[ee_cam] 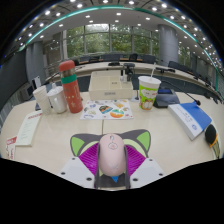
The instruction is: Arrange mouse
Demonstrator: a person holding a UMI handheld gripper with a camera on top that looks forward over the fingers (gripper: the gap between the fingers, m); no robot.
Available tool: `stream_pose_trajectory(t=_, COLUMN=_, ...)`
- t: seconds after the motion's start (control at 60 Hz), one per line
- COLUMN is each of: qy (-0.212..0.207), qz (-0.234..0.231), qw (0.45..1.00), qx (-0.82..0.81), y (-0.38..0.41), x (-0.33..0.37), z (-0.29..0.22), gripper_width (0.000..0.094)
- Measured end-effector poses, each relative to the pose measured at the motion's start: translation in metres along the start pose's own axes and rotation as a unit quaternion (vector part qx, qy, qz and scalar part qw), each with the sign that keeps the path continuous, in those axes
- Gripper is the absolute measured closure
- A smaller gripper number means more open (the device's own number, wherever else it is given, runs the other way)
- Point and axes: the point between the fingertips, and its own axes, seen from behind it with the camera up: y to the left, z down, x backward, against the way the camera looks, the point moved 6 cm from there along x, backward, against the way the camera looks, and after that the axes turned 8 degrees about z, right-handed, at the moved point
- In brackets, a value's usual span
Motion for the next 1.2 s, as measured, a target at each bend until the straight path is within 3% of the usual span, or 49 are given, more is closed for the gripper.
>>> stream_pose_trajectory(t=0.117, qy=0.029, qz=-0.016, qw=0.999, qx=-0.005, y=0.006, x=-0.018, z=0.022, gripper_width=0.0479)
stream_pose_trajectory(t=0.183, qy=0.023, qz=-0.015, qw=1.000, qx=0.003, y=0.005, x=-0.016, z=0.021, gripper_width=0.0406)
stream_pose_trajectory(t=0.267, qy=0.032, qz=-0.011, qw=0.999, qx=0.017, y=0.000, x=-0.006, z=0.023, gripper_width=0.0076)
stream_pose_trajectory(t=0.283, qy=0.031, qz=-0.010, qw=0.999, qx=0.017, y=-0.001, x=-0.003, z=0.022, gripper_width=0.0067)
stream_pose_trajectory(t=0.433, qy=0.019, qz=0.003, qw=1.000, qx=0.019, y=-0.009, x=0.057, z=0.018, gripper_width=0.0080)
stream_pose_trajectory(t=0.867, qy=-0.032, qz=0.016, qw=0.998, qx=0.047, y=-0.007, x=0.342, z=0.057, gripper_width=0.0077)
stream_pose_trajectory(t=1.2, qy=-0.059, qz=0.011, qw=0.997, qx=0.049, y=-0.008, x=0.430, z=0.078, gripper_width=0.0081)
